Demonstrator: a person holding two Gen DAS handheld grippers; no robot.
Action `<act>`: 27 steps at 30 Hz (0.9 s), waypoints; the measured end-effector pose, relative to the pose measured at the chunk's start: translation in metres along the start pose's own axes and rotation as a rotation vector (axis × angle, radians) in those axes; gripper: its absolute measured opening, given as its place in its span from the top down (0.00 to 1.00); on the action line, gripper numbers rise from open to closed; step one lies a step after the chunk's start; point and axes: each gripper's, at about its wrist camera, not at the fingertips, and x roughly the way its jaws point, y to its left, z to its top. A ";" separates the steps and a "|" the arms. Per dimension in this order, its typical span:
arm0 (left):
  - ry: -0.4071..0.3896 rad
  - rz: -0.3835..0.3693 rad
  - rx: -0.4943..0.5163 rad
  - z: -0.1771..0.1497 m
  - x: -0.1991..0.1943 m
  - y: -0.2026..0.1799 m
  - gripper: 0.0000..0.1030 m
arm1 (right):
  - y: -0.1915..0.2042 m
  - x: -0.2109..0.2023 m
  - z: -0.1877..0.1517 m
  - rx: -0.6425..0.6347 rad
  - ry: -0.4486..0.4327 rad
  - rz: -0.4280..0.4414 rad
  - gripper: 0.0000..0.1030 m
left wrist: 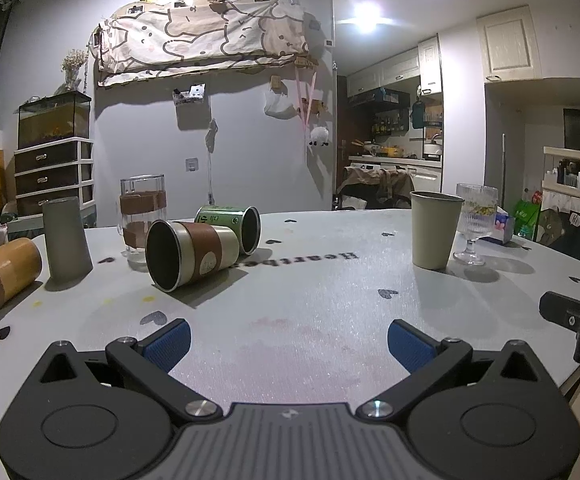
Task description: Flip cup upright
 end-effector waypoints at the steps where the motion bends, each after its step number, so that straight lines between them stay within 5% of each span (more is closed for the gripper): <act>1: 0.001 0.000 -0.001 0.000 0.000 0.000 0.00 | 0.000 -0.001 0.000 -0.001 -0.002 0.000 0.00; 27: 0.002 0.000 -0.002 -0.001 0.000 0.000 0.00 | 0.003 -0.001 0.000 -0.017 0.005 0.013 0.00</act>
